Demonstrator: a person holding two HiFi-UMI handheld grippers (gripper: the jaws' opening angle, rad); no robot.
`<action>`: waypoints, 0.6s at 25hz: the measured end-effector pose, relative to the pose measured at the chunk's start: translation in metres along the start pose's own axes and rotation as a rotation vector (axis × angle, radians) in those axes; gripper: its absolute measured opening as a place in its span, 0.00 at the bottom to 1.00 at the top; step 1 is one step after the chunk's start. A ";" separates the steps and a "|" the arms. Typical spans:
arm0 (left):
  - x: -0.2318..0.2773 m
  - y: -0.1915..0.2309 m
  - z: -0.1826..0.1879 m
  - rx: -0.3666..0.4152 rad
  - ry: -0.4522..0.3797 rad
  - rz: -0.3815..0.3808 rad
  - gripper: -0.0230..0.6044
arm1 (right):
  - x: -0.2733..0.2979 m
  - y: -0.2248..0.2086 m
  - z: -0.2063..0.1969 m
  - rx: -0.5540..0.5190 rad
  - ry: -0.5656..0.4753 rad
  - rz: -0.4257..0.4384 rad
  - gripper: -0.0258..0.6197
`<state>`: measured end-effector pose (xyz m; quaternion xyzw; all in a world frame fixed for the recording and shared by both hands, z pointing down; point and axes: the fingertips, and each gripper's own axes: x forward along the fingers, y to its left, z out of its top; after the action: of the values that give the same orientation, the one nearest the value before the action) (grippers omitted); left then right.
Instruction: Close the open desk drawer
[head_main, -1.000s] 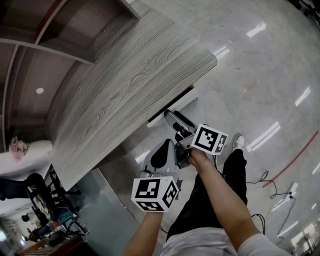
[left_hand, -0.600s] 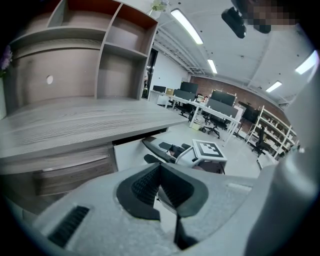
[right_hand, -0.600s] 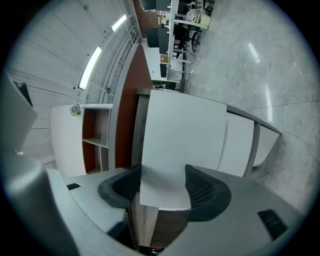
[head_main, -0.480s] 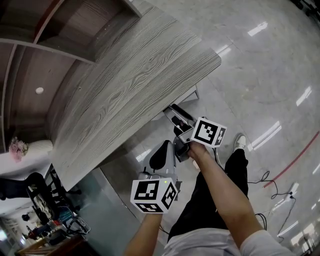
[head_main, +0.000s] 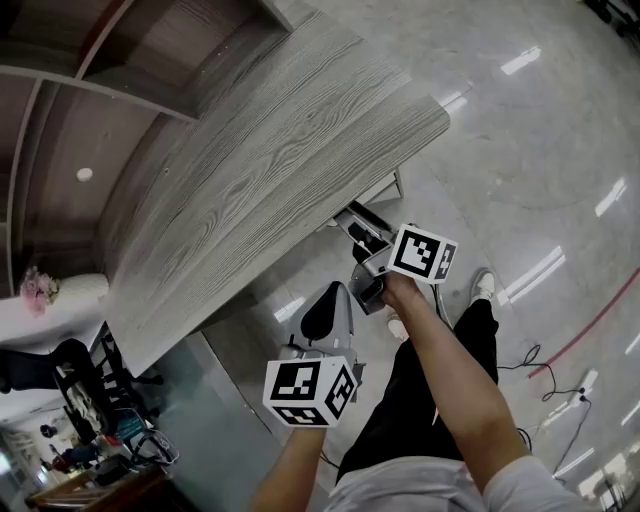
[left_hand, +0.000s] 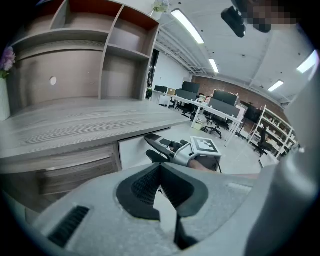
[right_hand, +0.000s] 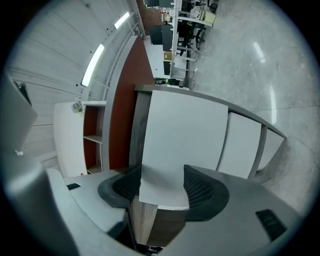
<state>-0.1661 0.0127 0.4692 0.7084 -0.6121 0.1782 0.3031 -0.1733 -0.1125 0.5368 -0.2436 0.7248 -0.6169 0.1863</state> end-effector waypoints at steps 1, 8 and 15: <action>-0.001 -0.001 0.001 -0.001 -0.004 0.000 0.04 | -0.002 0.000 0.000 -0.015 0.008 -0.010 0.44; -0.013 -0.015 0.021 -0.013 -0.053 -0.016 0.04 | -0.034 0.015 -0.013 -0.184 0.113 -0.102 0.30; -0.036 -0.028 0.061 -0.054 -0.127 -0.025 0.04 | -0.068 0.081 -0.011 -0.406 0.182 -0.140 0.16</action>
<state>-0.1531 0.0020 0.3949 0.7174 -0.6257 0.1127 0.2848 -0.1339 -0.0542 0.4568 -0.2692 0.8291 -0.4894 0.0242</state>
